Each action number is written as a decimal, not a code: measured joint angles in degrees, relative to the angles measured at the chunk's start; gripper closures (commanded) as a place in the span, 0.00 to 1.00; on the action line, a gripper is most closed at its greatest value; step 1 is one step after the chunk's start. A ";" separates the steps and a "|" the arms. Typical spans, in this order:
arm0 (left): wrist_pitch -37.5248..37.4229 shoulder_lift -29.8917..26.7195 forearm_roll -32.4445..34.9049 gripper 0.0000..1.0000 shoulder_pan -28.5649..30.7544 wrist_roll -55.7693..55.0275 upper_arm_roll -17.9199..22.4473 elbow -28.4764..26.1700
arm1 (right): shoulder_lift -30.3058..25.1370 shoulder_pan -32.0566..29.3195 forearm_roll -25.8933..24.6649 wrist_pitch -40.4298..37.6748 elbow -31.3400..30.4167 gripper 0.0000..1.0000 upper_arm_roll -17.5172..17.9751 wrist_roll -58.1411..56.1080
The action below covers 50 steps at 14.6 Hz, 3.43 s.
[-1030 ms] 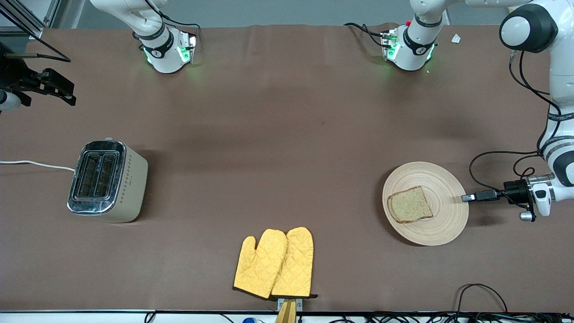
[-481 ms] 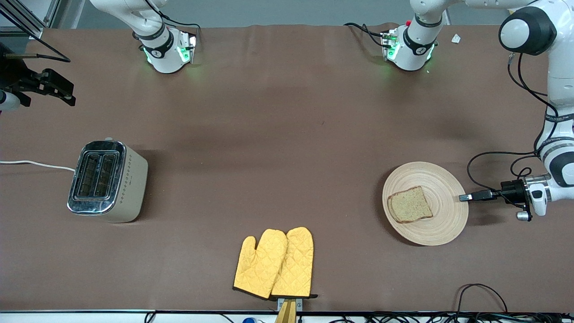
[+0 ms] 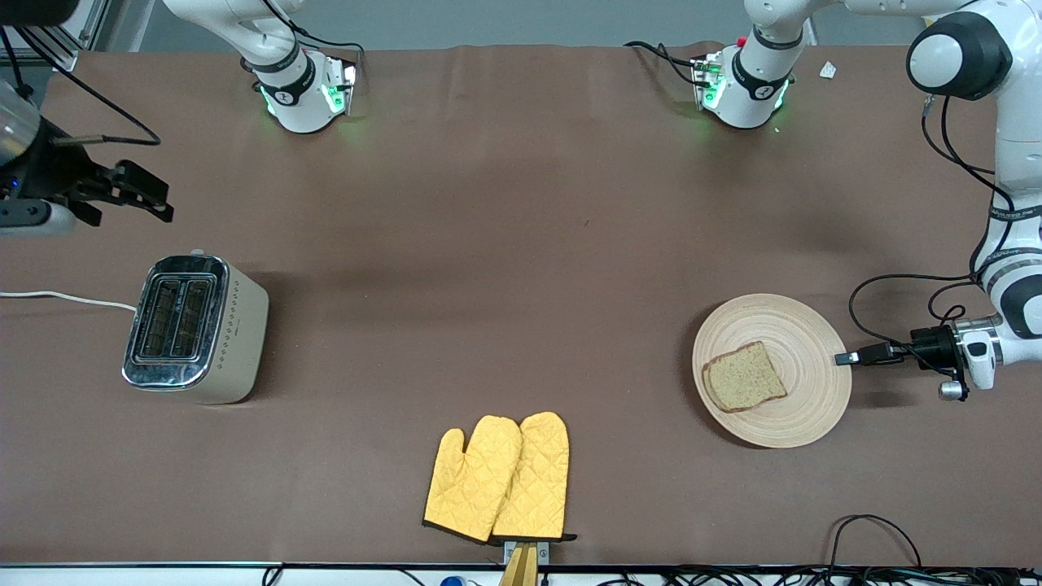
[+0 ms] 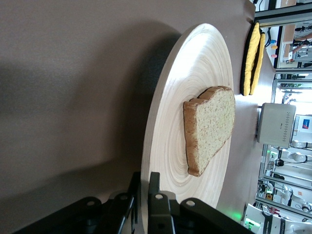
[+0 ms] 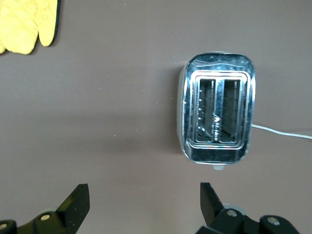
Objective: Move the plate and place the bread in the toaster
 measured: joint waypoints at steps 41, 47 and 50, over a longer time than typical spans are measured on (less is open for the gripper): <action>27.12 3.38 -12.89 0.00 -40.83 -10.92 -14.04 -0.11 | 33.51 21.32 7.07 32.61 -5.79 0.22 0.38 27.54; 25.45 -7.99 8.94 0.00 -37.86 -31.84 -10.92 1.26 | 33.97 21.33 7.03 32.91 -5.71 0.51 0.22 27.54; 19.53 -15.14 19.10 0.00 -35.38 -40.58 -10.61 1.22 | 33.98 21.31 7.02 32.89 -5.73 0.55 -0.16 27.54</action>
